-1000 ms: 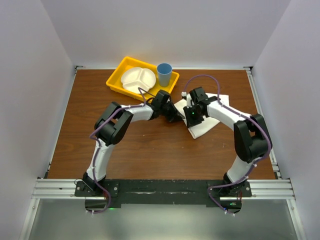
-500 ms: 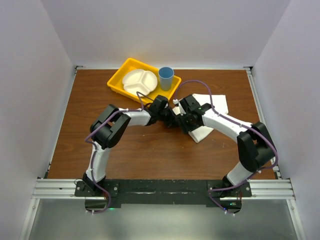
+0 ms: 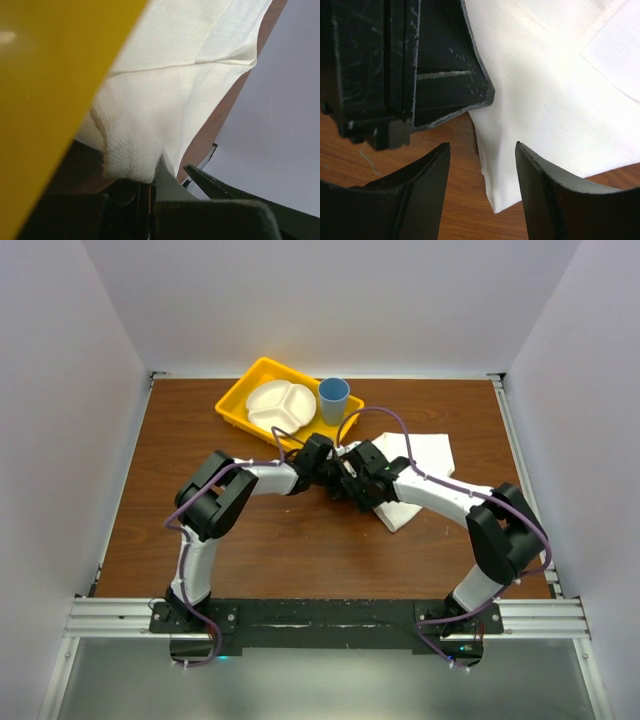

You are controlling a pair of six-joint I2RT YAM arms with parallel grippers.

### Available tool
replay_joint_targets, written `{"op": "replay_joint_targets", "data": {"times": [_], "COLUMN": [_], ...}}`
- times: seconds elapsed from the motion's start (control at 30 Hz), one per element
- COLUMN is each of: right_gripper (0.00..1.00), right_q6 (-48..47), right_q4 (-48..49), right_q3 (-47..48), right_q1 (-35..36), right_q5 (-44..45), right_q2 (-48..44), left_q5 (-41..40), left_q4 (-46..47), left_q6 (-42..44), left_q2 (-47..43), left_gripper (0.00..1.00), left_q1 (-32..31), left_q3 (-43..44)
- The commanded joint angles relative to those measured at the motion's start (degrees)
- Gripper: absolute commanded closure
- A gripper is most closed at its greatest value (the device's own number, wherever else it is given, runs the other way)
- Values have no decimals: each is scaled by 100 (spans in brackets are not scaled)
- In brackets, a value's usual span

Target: Fold the napkin, place the utensils inside, and roll it up

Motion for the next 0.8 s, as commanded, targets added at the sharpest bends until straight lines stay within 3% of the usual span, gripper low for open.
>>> {"op": "replay_joint_targets", "data": {"times": [0.0,0.57,0.67,0.77], "right_gripper": [42,81,98,100], "right_q6": [26,-62,-45,25], "right_q4": [536,905,906,870], "right_q3": [-160,-520,-450,-406], "right_q1": [15,6,-55,-108], "right_q5": [285,970,927,716], "right_q2": [158,325,395,378], "left_q5": [570,825,843,773], "left_q4": [-69,-43,-121,-481], "left_q6": [84,111,373,1022], "left_q2": [69,104,78,60], "left_gripper": [100,99,94,84], "left_q1": [-94,29,64,116], "left_q3": [185,370,553,825]}}
